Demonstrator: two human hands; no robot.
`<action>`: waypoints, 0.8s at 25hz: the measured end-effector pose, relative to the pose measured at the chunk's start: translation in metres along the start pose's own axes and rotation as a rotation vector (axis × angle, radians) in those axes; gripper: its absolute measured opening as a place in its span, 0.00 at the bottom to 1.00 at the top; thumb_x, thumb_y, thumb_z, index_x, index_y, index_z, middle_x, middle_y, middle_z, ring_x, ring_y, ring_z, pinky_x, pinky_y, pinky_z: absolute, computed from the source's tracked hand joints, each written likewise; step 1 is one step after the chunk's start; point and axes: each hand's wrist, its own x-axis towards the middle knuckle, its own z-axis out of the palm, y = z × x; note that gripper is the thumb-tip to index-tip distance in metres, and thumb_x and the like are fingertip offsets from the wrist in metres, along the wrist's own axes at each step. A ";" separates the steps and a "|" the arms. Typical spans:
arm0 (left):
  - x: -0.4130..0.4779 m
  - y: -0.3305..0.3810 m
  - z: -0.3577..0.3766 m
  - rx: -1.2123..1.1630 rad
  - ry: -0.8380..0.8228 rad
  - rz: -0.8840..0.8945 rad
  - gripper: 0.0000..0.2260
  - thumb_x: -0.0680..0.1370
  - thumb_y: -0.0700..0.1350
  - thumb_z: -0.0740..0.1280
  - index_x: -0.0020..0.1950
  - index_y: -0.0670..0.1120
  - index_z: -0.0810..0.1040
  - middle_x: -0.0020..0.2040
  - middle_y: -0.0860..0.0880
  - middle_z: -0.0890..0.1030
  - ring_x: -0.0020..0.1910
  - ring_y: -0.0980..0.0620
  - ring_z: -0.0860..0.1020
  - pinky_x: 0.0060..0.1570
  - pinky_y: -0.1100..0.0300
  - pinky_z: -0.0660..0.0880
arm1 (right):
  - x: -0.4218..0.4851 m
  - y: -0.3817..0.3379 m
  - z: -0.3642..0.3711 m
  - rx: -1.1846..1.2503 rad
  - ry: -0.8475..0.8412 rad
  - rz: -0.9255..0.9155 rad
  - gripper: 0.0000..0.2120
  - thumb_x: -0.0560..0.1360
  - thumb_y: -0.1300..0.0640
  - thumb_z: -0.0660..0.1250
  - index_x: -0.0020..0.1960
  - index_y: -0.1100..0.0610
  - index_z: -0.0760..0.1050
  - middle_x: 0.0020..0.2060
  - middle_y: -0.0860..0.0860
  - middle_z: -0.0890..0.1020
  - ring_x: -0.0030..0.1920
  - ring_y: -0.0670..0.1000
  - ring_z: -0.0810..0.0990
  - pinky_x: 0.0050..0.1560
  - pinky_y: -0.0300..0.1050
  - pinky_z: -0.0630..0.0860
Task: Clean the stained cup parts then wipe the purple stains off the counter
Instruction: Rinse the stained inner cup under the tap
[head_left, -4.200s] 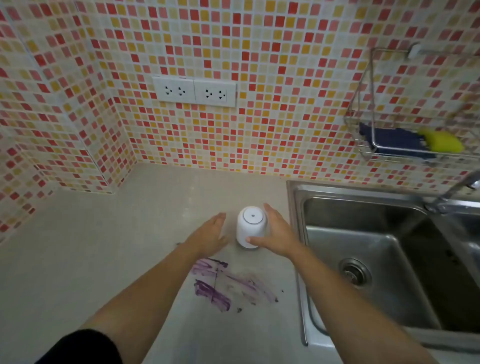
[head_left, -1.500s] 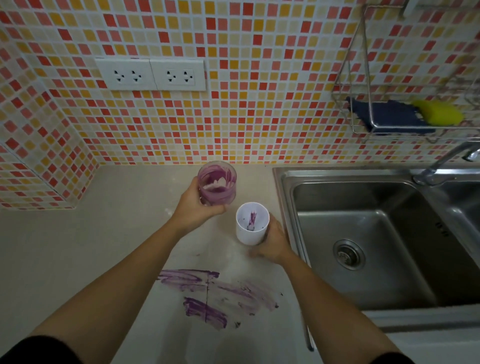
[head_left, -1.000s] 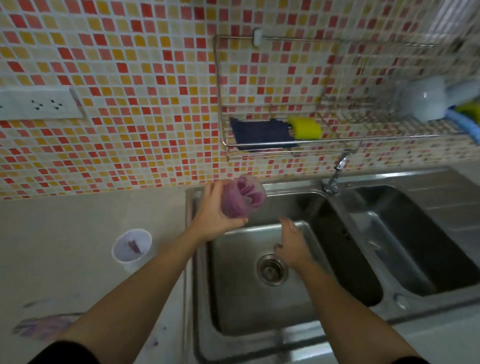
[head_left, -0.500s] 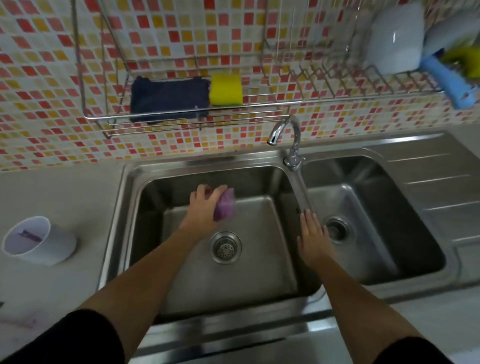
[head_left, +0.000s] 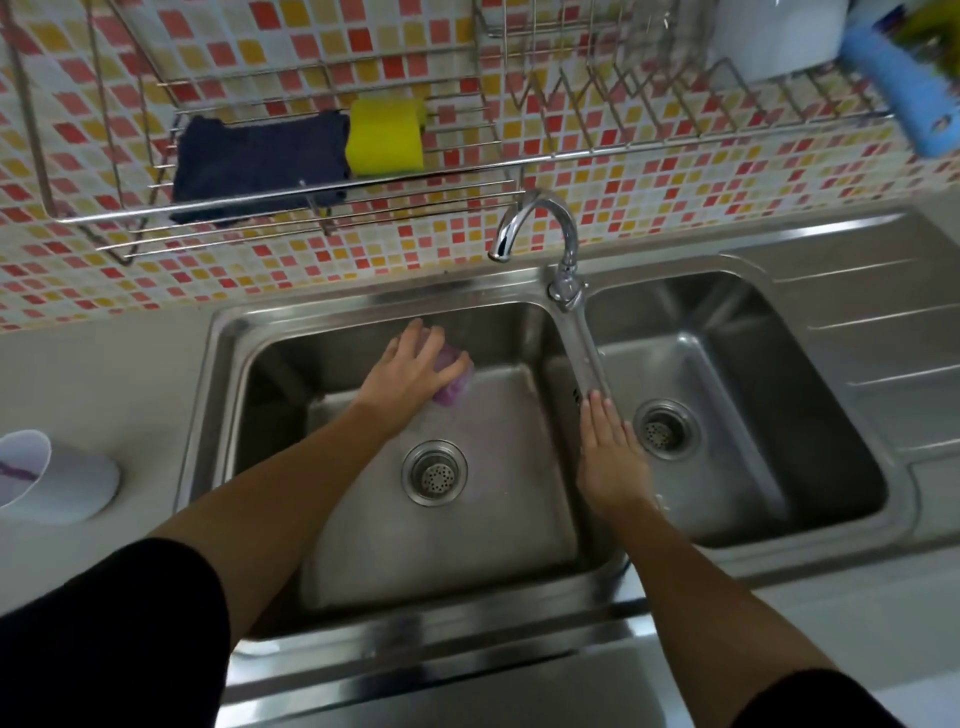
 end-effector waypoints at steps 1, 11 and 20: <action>0.000 0.002 0.000 0.002 0.039 0.017 0.39 0.51 0.35 0.76 0.62 0.48 0.70 0.57 0.36 0.75 0.53 0.32 0.77 0.45 0.44 0.79 | 0.000 0.000 0.000 0.005 -0.004 0.006 0.31 0.70 0.66 0.61 0.72 0.64 0.59 0.73 0.58 0.62 0.72 0.57 0.61 0.68 0.53 0.55; -0.006 0.019 0.021 -1.341 0.021 -0.892 0.40 0.58 0.39 0.79 0.66 0.52 0.65 0.59 0.48 0.68 0.54 0.50 0.72 0.55 0.58 0.73 | 0.038 0.012 -0.038 0.536 0.100 0.113 0.28 0.78 0.58 0.57 0.75 0.62 0.53 0.74 0.58 0.58 0.74 0.56 0.57 0.70 0.44 0.54; 0.005 0.021 0.012 -1.546 0.097 -0.771 0.36 0.59 0.33 0.79 0.61 0.49 0.66 0.51 0.54 0.77 0.50 0.56 0.77 0.46 0.72 0.74 | 0.133 -0.008 -0.077 0.248 -0.178 -0.297 0.45 0.69 0.64 0.65 0.76 0.58 0.41 0.77 0.53 0.45 0.76 0.53 0.49 0.69 0.46 0.62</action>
